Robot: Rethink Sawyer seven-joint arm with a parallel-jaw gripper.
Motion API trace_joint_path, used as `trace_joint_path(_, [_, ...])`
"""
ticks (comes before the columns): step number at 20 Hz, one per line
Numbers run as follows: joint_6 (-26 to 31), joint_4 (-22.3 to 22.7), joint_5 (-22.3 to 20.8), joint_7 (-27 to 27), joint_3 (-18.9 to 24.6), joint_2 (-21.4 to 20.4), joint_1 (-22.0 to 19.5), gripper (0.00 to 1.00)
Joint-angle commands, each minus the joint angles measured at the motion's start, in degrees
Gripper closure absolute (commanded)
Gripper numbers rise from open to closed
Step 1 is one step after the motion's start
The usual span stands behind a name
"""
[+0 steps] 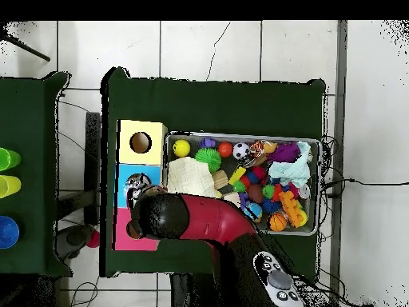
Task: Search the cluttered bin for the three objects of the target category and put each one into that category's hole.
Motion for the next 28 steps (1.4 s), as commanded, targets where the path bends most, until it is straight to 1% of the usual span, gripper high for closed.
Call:
trace_joint_path(1, [-5.0, -2.1, 3.2, 12.3, -0.1, 1.9, 0.4, 1.0])
trace_joint_path(7, [-6.8, -2.6, 3.8, 12.7, 0.0, 2.9, 0.8, 1.0])
trace_joint_path(13, [-9.2, -1.9, 5.7, 13.5, 1.1, 3.2, 0.8, 1.0])
trace_joint_path(18, [-9.7, -2.3, 5.3, 12.8, -0.1, 3.8, 1.8, 1.0])
trace_joint_path(21, [-9.6, -3.0, 4.5, 12.4, -2.0, 4.4, 2.9, 1.0])
trace_joint_path(28, [-11.5, -2.5, 4.9, 12.9, -0.9, 4.9, 2.4, 1.0])
